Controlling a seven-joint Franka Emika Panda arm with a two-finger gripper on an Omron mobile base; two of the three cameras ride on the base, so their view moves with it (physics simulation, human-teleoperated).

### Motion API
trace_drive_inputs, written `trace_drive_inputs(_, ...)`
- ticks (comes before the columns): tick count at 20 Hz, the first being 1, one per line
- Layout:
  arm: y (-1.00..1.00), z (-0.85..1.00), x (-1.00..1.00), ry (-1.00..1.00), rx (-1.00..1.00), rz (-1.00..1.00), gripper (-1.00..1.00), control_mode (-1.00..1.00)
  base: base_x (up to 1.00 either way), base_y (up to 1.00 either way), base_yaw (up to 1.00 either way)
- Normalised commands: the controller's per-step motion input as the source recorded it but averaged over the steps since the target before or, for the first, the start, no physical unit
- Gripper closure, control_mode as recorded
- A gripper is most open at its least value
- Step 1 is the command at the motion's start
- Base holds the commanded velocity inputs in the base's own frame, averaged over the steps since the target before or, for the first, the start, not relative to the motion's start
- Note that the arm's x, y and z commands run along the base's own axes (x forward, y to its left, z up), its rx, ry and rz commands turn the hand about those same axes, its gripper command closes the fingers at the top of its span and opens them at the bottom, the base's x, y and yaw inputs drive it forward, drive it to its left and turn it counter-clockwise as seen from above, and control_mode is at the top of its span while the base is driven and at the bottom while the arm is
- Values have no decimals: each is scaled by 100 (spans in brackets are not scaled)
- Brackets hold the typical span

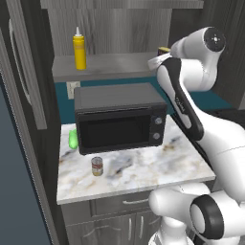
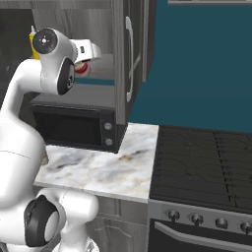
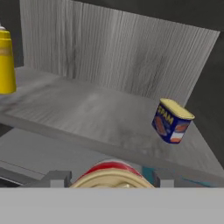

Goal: Pick the cans from the counter and place them in their designated side in the cabinet.

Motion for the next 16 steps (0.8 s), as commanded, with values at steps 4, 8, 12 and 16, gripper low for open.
trace_drive_inputs(4, -7, 0, 26, 0, 0, 0, 100, -100, 0, 0, 0)
trace_drive_inputs(8, -8, 0, 25, 0, 0, 0, 100, -100, 0, 0, 0)
trace_drive_inputs(12, -7, 0, 29, 0, 0, 0, 100, -100, 0, 0, 0)
trace_drive_inputs(16, -6, 0, 31, 0, 0, 0, 100, -100, 0, 0, 0)
